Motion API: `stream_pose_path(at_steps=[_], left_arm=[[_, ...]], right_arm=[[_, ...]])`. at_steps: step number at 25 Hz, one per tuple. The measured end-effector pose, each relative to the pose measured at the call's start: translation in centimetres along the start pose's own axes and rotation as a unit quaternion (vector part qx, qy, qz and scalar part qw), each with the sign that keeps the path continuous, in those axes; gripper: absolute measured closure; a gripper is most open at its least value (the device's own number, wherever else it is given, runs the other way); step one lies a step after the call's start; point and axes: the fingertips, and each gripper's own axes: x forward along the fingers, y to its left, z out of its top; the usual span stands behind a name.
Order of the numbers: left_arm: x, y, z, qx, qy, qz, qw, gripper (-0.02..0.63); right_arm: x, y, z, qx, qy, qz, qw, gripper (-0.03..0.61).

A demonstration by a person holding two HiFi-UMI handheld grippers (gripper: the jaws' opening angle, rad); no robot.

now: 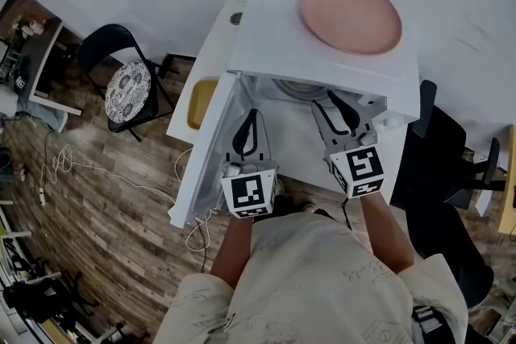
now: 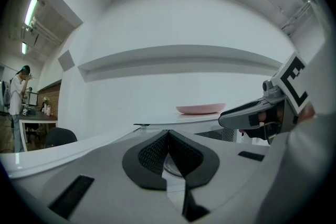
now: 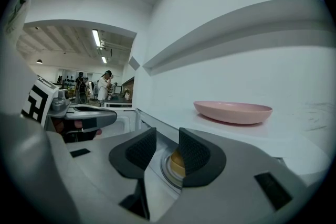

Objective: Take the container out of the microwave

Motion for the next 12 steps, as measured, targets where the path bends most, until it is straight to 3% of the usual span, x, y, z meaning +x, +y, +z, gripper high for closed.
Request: stream_pose_path(at_steps=[12], left_arm=[[-0.5, 0.6, -1.2, -0.004, 0.011, 0.012, 0.9999, 0.606]], right_arm=[[1.7, 1.9, -2.0, -0.038, 0.047, 0.033, 0.998, 0.430]])
